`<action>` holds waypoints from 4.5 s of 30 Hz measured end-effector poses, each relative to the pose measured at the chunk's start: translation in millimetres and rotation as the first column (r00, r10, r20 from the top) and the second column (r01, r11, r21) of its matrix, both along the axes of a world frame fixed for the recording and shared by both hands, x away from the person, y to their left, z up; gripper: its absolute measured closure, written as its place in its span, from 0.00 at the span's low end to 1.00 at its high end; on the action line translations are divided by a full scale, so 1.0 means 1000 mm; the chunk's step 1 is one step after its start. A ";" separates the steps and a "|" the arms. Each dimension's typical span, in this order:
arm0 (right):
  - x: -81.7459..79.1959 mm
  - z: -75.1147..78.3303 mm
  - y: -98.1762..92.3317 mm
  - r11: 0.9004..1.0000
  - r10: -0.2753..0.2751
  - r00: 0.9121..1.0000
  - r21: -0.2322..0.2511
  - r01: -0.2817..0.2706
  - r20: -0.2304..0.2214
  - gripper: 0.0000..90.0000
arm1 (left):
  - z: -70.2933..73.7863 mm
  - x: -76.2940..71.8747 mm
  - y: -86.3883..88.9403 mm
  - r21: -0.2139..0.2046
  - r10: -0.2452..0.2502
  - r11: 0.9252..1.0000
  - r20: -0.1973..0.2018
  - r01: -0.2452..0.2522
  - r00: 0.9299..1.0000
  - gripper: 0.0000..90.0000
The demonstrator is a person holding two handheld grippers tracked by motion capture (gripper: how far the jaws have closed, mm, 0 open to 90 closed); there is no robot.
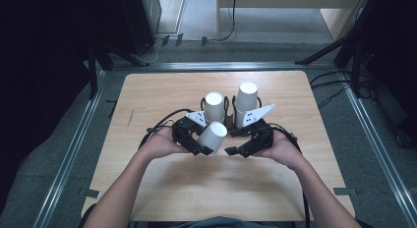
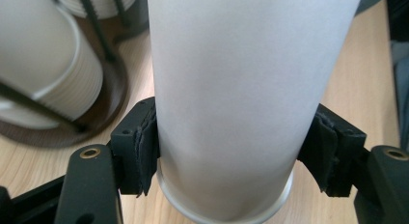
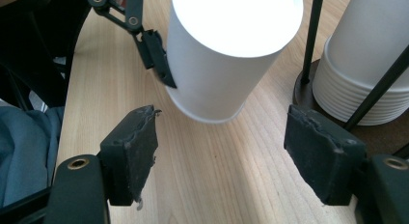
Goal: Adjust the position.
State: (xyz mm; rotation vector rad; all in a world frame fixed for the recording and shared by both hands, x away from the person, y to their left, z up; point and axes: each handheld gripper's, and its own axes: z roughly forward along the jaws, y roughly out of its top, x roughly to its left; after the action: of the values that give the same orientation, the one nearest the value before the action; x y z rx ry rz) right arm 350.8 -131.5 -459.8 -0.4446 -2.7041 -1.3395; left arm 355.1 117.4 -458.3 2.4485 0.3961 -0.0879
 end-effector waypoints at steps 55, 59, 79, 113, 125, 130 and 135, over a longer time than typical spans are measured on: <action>0.002 0.013 -0.002 0.999 0.029 1.000 0.032 -0.029 -0.011 0.38 | -0.012 -0.006 -0.015 -0.076 -0.024 0.997 -0.017 0.023 1.000 0.12; 0.003 0.012 -0.005 0.999 0.019 1.000 0.032 -0.019 -0.007 0.38 | -0.011 -0.006 -0.013 -0.089 -0.005 0.996 -0.011 0.004 1.000 0.12; 0.004 0.022 -0.010 0.994 0.005 1.000 0.108 -0.004 -0.013 0.38 | -0.017 -0.009 -0.016 -0.166 0.033 0.986 -0.008 -0.034 0.999 0.13; 0.001 0.012 -0.006 0.999 0.027 1.000 0.026 -0.027 0.008 0.27 | 0.005 -0.007 0.008 -0.120 0.046 0.992 -0.006 -0.046 0.999 0.27; 0.002 0.004 -0.007 0.999 0.036 0.999 -0.019 -0.035 0.028 0.30 | 0.009 -0.001 0.010 -0.057 0.040 0.998 -0.019 -0.041 0.999 0.27; 0.002 0.002 -0.007 0.999 0.040 0.999 -0.032 -0.039 0.030 0.30 | 0.004 -0.001 0.006 -0.012 0.024 1.000 -0.019 -0.025 1.000 0.27; 0.001 0.002 -0.006 0.999 0.049 0.998 -0.027 -0.048 0.039 0.30 | -0.001 -0.001 0.003 0.021 0.003 1.000 -0.020 -0.002 1.000 0.27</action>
State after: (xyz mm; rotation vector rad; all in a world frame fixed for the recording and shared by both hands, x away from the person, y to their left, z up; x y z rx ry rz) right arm 352.0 -137.8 -457.6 -0.3564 -2.7487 -1.3161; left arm 354.2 120.1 -459.8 2.4692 0.4109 -0.1076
